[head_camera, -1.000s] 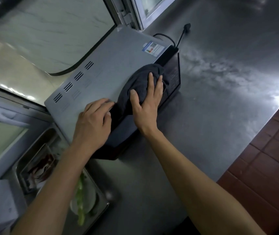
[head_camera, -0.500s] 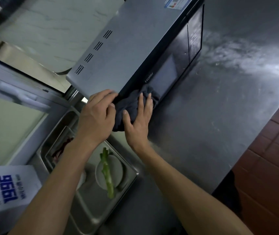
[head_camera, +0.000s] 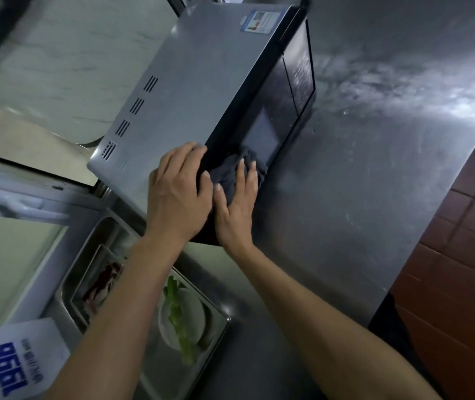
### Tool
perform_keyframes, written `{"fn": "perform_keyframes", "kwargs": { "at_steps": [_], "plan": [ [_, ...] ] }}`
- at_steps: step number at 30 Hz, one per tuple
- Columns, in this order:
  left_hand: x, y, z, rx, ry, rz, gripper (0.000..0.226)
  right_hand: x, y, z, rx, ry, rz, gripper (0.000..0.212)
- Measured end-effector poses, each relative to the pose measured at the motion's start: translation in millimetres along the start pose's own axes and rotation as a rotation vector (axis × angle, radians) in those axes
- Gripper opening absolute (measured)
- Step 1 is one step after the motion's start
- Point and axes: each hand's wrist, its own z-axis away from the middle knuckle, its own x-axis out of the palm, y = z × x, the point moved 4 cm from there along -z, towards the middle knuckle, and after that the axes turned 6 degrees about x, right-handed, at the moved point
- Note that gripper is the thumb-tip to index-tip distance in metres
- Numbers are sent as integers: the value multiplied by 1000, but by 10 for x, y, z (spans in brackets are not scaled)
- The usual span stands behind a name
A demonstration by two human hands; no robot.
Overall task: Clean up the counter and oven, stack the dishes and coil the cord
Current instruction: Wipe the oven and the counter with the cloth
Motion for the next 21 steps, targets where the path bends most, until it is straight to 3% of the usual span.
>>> {"fn": "perform_keyframes", "kwargs": {
  "at_steps": [14,21],
  "plan": [
    [154,646,-1283,17,14,-20,45,-909,-522,-1656,90,70,-135,65],
    [196,726,-1523,-10,61,-6,44,-1179,-681,-2211,128,147,-155,64]
  ]
}}
